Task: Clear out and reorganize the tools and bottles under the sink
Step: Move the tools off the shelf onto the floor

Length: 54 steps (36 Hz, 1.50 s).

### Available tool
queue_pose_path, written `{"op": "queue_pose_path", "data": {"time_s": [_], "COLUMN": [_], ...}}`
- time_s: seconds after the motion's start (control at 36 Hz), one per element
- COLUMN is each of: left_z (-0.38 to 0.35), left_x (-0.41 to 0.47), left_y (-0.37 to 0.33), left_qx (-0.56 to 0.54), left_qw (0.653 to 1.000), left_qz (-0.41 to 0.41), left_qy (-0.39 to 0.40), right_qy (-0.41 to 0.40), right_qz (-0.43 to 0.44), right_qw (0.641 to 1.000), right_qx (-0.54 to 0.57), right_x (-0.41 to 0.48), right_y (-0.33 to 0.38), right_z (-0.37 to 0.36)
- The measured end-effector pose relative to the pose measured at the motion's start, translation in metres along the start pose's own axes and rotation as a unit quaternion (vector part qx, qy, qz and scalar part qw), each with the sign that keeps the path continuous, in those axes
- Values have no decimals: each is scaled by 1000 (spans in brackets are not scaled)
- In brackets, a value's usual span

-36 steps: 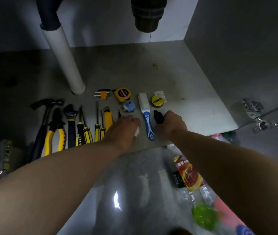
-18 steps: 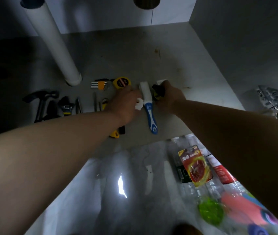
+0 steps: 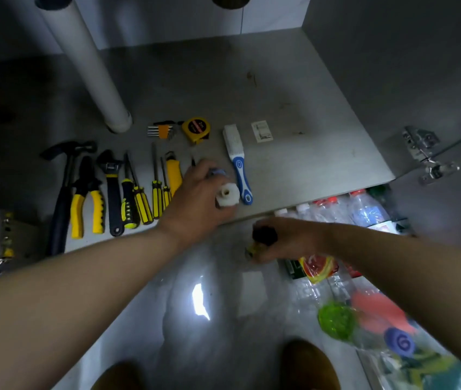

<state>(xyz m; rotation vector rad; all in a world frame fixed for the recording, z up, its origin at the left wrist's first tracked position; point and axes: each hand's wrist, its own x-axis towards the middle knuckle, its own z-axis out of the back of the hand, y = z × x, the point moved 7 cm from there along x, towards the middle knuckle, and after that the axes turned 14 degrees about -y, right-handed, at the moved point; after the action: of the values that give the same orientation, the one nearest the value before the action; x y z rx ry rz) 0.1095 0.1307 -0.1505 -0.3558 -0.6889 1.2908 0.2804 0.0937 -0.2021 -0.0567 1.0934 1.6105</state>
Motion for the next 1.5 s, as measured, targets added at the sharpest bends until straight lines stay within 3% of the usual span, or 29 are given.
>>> {"op": "queue_pose_path", "data": {"time_s": [0.06, 0.11, 0.28, 0.44, 0.69, 0.75, 0.83, 0.92, 1.03, 1.14, 1.28, 1.36, 1.5], "left_z": [3, 2, -14, -29, -68, -77, -86, -91, -101, -106, -105, -103, -81], "left_x": [-24, -50, -119, -140, -125, -123, -121, -117, -117, -122, -124, -124, -124], "left_y": [-6, -9, 16, 54, 67, 60, 51, 45, 46, 49, 52, 51, 51], "left_qx": [8, 12, 22, 63, 73, 57, 36, -2, -47, -89, -114, -41, 54], "left_qw": [999, 995, 976, 970, 969, 971, 971, 972, 961, 950, 946, 956, 943], "left_qz": [-38, -89, -138, -67, 51, 77, 115, 148, 191, 222, 213, 162, 120], "left_qy": [8, 36, 170, 224, 229, 221, 206, 183, 193, 200, 215, 241, 306], "right_qy": [47, 17, -100, -121, -252, -278, -317, -232, -86, -113, -132, -127, -76], "right_qz": [-26, -31, -38, -71, -171, -152, -56, 50, 27, 4, 19, 64, 102], "right_qw": [993, 984, 981, 980, 946, 936, 917, 941, 990, 992, 989, 987, 983], "right_qx": [-103, -172, -161, -144, -112, -153, -236, -241, -110, -52, -72, -76, -131], "right_x": [3, 12, 50, 58, 30, 25, 18, 21, 21, 20, 24, 18, 4], "right_y": [-17, -25, -28, -28, -50, -47, -31, -19, -29, -35, -34, -29, -25], "right_z": [-25, -37, -56, -68, -54, -50, -44, -63, -106, -115, -105, -98, -104]}}
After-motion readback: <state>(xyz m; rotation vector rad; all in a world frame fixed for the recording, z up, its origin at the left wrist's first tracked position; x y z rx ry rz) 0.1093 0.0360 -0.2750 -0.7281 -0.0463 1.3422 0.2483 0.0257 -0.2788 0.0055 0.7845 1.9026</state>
